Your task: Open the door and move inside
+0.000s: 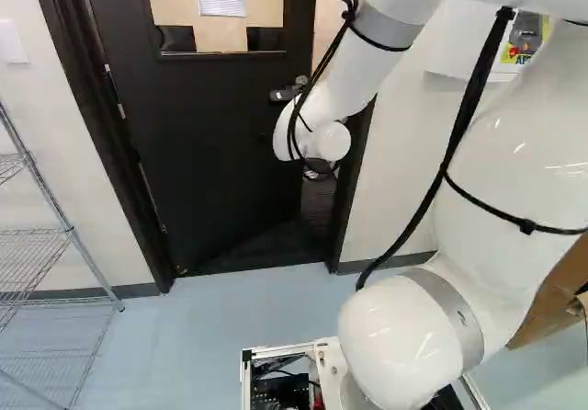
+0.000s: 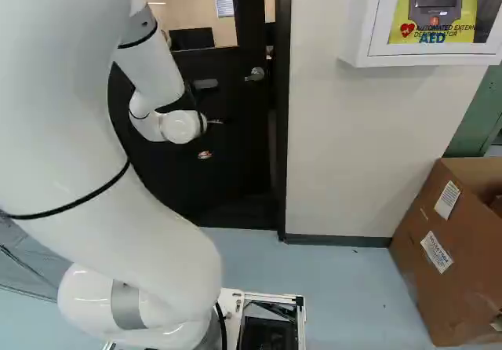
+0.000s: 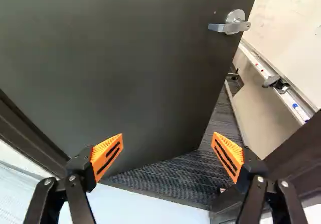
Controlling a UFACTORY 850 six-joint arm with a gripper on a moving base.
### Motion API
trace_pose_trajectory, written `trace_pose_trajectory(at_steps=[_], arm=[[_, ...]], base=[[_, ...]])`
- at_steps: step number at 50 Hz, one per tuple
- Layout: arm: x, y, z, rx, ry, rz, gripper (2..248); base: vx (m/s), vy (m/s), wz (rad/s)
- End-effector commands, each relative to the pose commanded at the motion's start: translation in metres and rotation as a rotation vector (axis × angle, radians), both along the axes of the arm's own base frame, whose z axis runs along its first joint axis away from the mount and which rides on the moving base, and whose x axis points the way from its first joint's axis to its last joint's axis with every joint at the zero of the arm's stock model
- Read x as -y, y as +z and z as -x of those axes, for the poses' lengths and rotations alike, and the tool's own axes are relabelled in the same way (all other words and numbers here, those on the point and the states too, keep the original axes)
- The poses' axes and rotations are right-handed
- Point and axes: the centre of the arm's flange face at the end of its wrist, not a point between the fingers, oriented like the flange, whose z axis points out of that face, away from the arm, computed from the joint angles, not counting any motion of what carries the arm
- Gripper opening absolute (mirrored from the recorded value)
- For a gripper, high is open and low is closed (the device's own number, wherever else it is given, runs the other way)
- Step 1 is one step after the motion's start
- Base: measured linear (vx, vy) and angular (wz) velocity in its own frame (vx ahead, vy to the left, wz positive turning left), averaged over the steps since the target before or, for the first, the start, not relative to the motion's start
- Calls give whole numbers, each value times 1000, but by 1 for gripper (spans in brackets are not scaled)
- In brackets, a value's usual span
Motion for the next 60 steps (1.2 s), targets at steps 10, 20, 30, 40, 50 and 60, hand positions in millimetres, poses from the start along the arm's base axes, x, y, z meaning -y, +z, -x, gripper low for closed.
trace_pose_trajectory(at_steps=[10, 20, 30, 40, 50, 60], arm=[[8, -1, 21, 1, -9, 0, 247], [16, -1, 42, 9, -19, -2, 247], [18, -2, 50, 15, -23, -3, 247], [19, -2, 51, 15, -23, -3, 247], [19, -2, 51, 15, -23, -3, 247], [19, -2, 51, 15, -23, -3, 247]], base=[[0, 0, 0], [0, 0, 0], [0, 0, 0], [0, 0, 0], [0, 0, 0], [0, 0, 0]])
